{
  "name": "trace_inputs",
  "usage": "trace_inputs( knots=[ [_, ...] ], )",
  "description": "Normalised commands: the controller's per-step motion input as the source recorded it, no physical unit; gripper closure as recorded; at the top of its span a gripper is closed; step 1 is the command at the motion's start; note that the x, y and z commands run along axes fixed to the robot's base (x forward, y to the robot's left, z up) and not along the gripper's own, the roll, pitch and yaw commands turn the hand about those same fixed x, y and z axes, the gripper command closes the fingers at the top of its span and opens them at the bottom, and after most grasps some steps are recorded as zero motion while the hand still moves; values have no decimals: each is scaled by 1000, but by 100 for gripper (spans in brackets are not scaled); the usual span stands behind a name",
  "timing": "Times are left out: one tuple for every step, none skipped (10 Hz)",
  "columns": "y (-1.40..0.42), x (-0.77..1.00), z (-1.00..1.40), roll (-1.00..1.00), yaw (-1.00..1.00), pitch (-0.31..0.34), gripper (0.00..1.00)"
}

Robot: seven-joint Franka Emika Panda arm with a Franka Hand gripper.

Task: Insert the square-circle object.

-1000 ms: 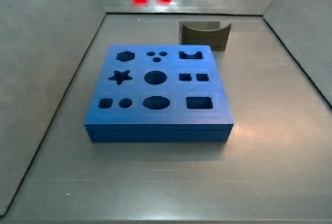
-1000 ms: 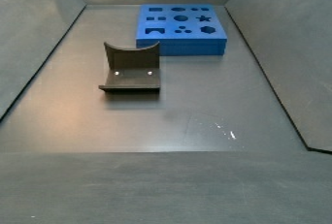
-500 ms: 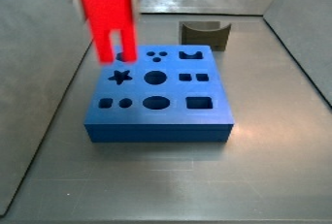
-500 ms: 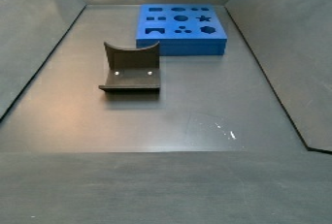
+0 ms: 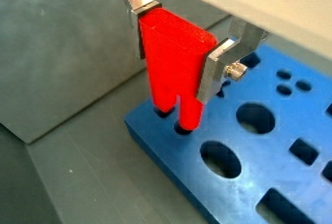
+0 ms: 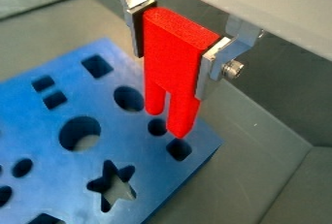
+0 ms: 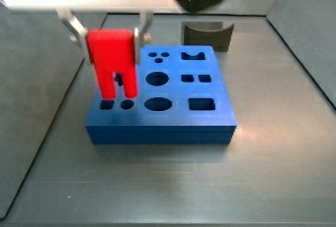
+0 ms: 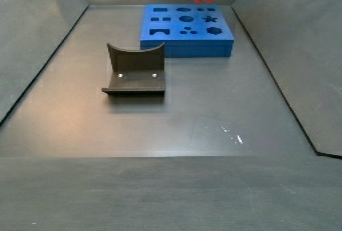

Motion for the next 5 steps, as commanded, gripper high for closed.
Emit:
trace_inputs(
  knots=[
    [20,-14,-643,-117,-11,0,100],
    [34,-29,-489,-60,-80,14,100],
    [0,-123,-271,-64,-86,3,100],
    [0,-223,-209,-76,-114,0,100],
    [0,-269,-154,-30,-197,20,100]
  ],
)
